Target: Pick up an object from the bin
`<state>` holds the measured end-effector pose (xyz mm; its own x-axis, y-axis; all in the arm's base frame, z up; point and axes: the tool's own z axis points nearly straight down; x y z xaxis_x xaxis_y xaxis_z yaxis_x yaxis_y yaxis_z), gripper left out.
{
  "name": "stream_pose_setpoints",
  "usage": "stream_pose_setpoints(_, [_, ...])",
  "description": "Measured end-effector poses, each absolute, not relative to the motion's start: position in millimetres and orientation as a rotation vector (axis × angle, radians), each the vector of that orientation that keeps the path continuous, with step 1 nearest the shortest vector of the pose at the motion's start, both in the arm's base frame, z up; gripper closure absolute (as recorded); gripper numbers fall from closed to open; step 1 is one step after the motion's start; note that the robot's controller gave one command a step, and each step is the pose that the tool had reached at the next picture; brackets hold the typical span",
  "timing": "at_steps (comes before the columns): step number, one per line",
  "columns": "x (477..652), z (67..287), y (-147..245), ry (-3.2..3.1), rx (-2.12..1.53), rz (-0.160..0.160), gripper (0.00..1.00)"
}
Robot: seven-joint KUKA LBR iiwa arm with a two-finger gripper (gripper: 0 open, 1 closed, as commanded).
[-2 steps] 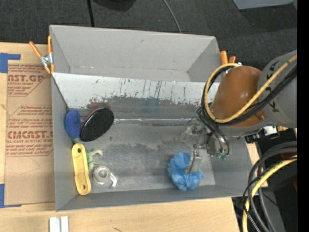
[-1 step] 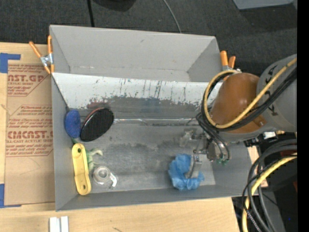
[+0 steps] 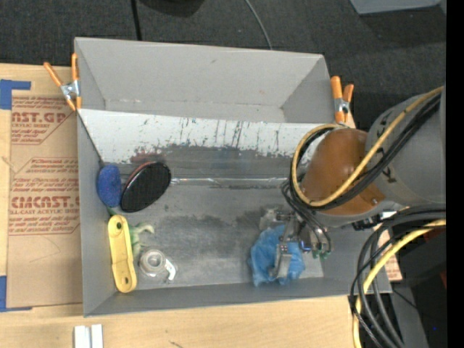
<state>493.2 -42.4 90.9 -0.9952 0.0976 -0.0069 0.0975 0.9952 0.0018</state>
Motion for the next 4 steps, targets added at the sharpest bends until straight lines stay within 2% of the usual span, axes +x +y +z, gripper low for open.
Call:
stream_pose_setpoints(1, [483.5, 75, -45, 3.128, 0.248, 0.002, 1.0])
stream_pose_setpoints(2, [483.5, 74, -45, 3.129, 0.248, 0.002, 1.0])
stream_pose_setpoints(3, [510.1, 71, -53, 3.128, 0.299, 0.004, 1.0])
stream_pose_setpoints(4, [524.2, 71, -68, 3.101, 0.462, 0.006, 1.0])
